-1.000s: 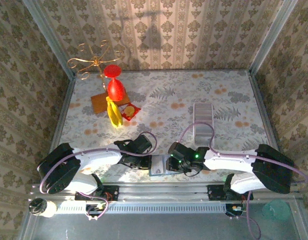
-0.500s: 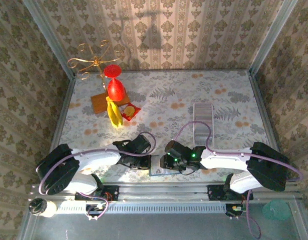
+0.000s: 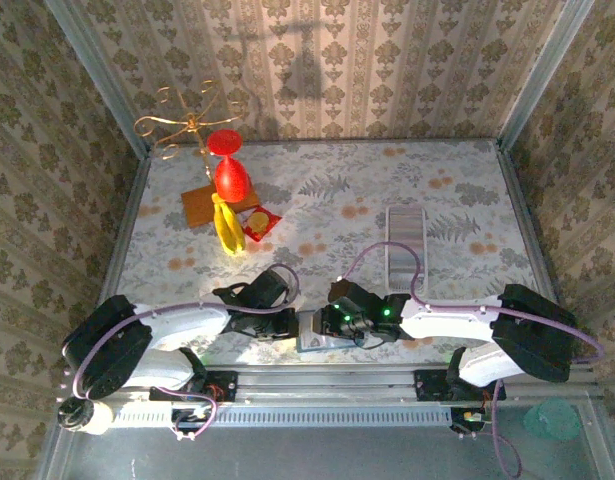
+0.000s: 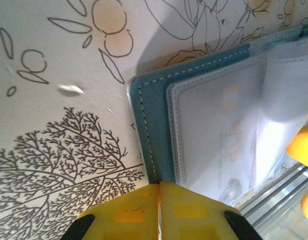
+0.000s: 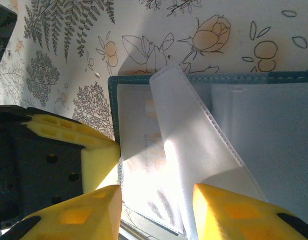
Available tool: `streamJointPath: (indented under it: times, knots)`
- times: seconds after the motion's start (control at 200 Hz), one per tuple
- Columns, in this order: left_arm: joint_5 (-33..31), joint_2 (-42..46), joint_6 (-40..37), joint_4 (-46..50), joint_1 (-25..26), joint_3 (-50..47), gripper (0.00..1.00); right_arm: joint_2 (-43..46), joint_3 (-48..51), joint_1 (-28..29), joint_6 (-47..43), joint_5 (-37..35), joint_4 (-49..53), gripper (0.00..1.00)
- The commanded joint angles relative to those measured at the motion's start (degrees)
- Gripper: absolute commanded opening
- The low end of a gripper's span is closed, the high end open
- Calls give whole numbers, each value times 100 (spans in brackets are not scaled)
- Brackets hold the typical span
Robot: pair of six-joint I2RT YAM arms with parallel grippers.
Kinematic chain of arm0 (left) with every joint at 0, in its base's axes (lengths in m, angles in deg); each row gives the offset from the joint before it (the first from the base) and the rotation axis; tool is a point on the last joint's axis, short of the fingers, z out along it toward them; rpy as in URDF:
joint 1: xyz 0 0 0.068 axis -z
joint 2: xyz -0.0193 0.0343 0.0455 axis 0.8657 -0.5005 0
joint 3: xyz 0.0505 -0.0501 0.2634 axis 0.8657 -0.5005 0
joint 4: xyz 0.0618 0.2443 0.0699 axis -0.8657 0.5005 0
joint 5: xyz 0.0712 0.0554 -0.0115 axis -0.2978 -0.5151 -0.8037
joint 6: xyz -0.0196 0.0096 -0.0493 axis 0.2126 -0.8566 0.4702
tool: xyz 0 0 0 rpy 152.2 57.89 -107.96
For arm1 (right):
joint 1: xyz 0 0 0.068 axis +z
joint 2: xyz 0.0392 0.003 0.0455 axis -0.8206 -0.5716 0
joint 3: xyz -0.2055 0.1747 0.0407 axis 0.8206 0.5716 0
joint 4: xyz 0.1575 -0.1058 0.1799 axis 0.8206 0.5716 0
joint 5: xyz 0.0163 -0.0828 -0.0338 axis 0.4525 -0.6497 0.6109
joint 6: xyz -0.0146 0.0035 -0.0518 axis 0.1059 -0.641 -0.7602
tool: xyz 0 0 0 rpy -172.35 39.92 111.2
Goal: Put the credit cards into the card holder
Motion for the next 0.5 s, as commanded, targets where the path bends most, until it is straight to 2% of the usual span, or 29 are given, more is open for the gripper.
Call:
streamJointPath:
  times: [0.0,0.495]
  knots:
    - [97,100,190,-110,-90,-187,9,-130,38,44,105,78,-39,38]
    - [225,343,588,-588,-331,-646,9,-381,-233,123,17,180,-233,31]
